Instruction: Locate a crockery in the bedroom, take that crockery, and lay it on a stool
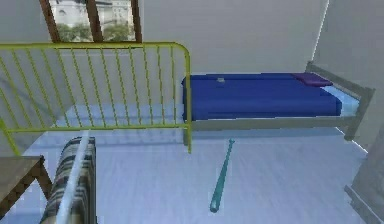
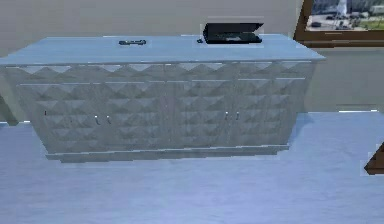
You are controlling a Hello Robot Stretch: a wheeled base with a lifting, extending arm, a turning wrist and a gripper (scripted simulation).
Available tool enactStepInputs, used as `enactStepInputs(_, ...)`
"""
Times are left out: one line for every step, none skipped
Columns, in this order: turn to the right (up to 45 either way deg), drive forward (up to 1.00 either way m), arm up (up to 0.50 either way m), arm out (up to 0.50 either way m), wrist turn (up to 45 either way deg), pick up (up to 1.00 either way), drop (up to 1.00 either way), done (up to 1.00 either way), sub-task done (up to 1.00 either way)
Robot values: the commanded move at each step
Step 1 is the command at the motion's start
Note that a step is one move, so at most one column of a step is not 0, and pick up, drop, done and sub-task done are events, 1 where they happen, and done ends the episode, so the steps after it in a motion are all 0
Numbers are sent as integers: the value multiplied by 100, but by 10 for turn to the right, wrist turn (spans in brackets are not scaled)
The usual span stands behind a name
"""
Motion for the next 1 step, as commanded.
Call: enactStepInputs(0,50,0,0,0,0,0,0,0)
